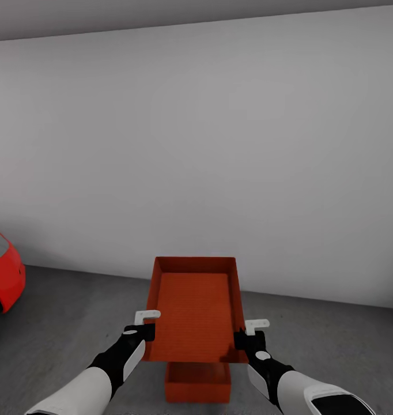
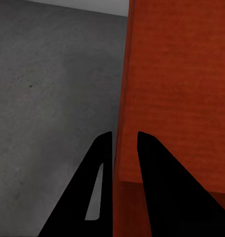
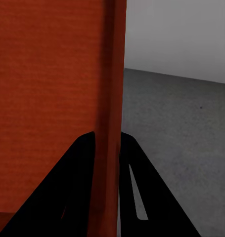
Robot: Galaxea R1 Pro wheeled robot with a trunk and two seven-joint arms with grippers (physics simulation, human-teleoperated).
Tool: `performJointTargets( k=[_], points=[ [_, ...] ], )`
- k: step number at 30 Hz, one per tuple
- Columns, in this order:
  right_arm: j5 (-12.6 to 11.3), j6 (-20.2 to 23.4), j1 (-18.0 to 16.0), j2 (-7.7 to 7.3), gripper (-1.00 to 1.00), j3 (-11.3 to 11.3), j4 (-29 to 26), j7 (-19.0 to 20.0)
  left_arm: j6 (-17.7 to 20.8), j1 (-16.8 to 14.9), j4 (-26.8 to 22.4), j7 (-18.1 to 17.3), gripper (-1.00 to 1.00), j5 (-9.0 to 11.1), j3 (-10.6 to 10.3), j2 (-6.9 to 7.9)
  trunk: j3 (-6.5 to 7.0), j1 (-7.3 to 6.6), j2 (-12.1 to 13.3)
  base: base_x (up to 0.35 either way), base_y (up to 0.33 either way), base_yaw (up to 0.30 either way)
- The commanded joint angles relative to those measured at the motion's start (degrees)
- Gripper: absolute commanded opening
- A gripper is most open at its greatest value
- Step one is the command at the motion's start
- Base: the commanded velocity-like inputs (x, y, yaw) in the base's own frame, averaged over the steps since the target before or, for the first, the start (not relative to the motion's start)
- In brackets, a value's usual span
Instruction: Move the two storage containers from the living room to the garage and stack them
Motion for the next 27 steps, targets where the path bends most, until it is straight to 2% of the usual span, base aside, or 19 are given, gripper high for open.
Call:
performJointTargets(
  k=[1, 27],
  points=[
    [-1.29, -0.31, 0.01, -0.03, -1.0, -1.42, 0.17, -0.73, 0.44, -0.04, -2.64, 0.82, -1.0, -0.6, 2.49, 0.09, -0.13, 0.02, -0.06, 0.0, 0.0, 0.0],
    [-1.3, -0.31, 0.01, -0.03, -1.0, -1.42, 0.17, -0.73, 0.44, -0.04, -2.64, 0.82, -1.0, -0.6, 2.49, 0.09, -2.49, 0.02, -0.06, 0.0, 0.0, 0.0]
  ],
)
